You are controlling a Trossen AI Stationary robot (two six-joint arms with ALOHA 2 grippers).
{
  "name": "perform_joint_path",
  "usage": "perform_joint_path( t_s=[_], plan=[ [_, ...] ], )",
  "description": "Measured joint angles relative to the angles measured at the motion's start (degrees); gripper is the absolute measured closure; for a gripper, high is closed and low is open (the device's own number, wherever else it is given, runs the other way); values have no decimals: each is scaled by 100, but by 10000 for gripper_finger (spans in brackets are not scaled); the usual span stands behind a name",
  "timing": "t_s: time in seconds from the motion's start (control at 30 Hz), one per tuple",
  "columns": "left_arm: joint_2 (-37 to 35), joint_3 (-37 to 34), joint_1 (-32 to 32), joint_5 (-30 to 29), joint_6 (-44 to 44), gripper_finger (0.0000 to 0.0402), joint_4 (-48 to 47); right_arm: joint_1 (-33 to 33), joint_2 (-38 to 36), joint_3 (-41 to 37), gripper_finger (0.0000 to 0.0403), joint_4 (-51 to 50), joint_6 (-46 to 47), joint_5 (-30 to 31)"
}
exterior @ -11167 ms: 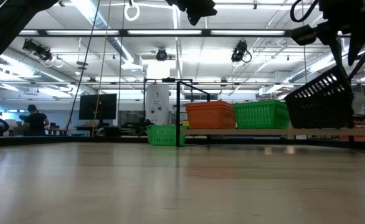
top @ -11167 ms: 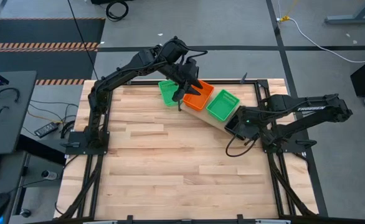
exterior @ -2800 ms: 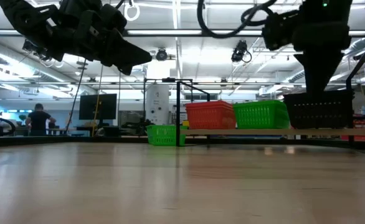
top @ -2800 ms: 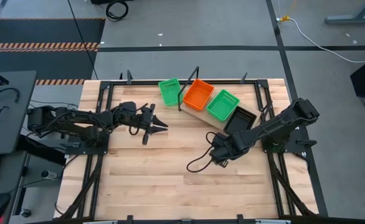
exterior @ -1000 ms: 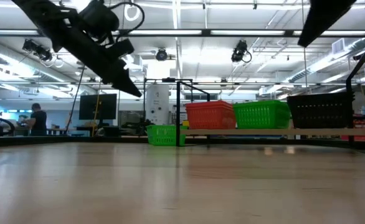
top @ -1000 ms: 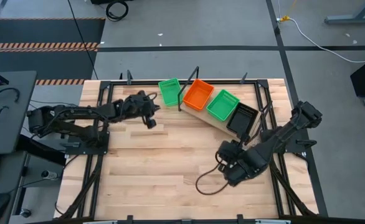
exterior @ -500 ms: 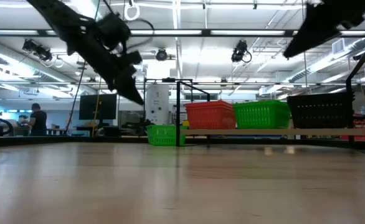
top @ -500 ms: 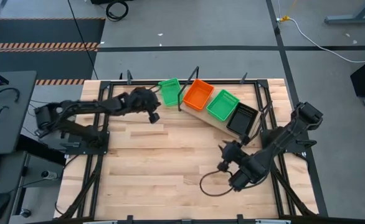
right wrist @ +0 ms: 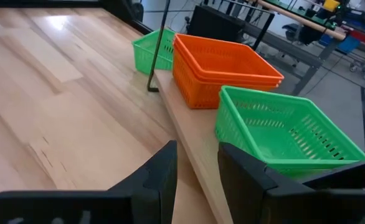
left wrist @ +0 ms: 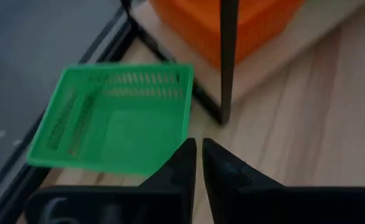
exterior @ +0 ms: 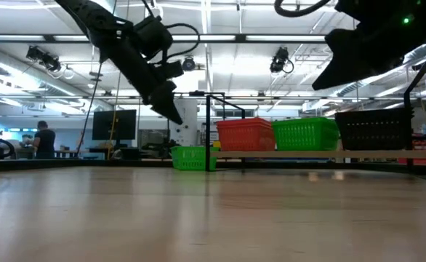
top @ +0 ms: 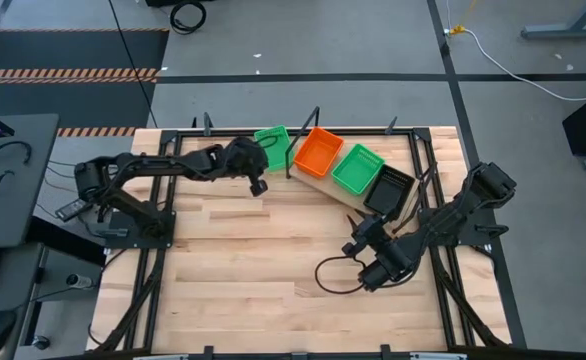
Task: Stack baskets on shelf by color
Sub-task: Stack the green basket on top of the green basket on the shelf
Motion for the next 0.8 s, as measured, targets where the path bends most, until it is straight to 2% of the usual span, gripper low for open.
perform_joint_path(
  t_s=[0.1,0.3,0.4,0.67,0.8],
  plan=[
    [105,-10,-82,-369,211,365,-241,-1,0,-77,282,57,34,6],
    [622,-17,-96,-171,301,350,53,0,0,-93,282,343,-106,8],
    [850,-17,-92,-155,312,319,156,0,0,-93,282,474,-276,10],
    [925,-17,-200,-718,296,214,390,0,-2,-93,282,632,-737,215],
    [922,-17,-305,-731,551,180,646,0,-2,-93,282,631,-861,206]
  ],
)
